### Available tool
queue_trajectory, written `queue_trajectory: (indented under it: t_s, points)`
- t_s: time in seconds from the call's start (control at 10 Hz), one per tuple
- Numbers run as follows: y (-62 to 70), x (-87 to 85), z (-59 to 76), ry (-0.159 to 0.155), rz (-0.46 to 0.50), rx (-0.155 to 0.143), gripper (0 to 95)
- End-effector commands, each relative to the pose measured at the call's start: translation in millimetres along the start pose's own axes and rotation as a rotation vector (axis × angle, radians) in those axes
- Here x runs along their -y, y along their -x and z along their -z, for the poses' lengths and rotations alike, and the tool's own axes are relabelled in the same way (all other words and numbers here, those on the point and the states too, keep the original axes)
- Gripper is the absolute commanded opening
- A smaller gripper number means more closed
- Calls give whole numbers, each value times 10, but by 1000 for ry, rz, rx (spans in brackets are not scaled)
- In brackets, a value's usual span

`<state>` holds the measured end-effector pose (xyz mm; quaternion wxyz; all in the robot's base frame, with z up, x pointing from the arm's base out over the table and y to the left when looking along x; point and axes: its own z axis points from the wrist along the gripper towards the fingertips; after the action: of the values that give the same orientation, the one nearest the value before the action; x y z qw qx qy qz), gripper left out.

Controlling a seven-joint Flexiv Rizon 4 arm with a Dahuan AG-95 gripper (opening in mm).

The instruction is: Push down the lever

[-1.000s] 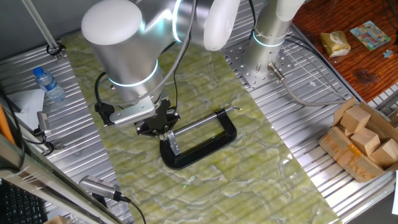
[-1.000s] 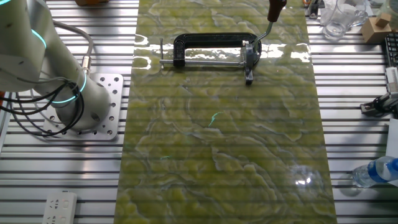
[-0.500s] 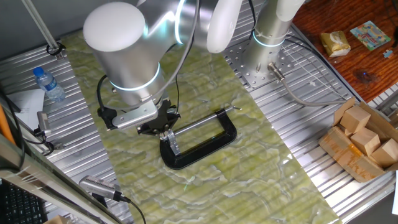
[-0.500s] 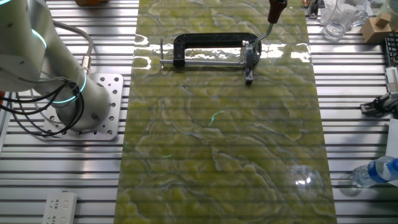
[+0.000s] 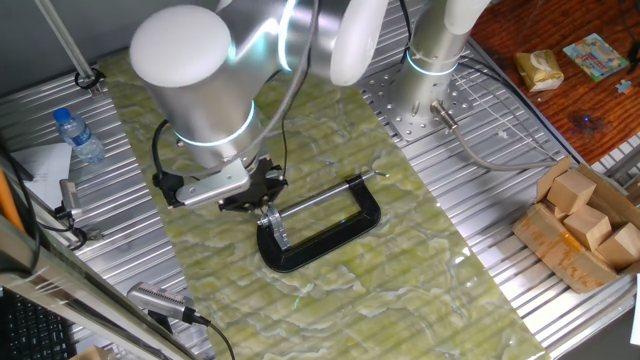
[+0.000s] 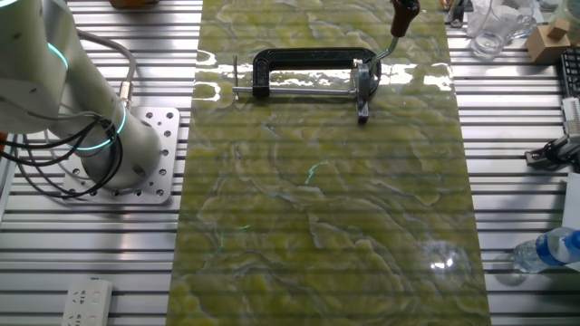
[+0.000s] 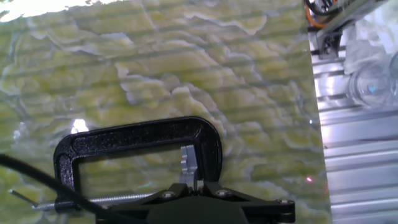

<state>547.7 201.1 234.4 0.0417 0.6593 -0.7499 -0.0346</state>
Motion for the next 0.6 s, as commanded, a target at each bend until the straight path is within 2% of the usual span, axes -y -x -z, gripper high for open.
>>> queue_trajectory:
  t_s: [0.1,0.6]
  points:
    - [-32,-3,-8,-6,6,-24,0]
    - [-202,48,-66,-10,5,-55,0]
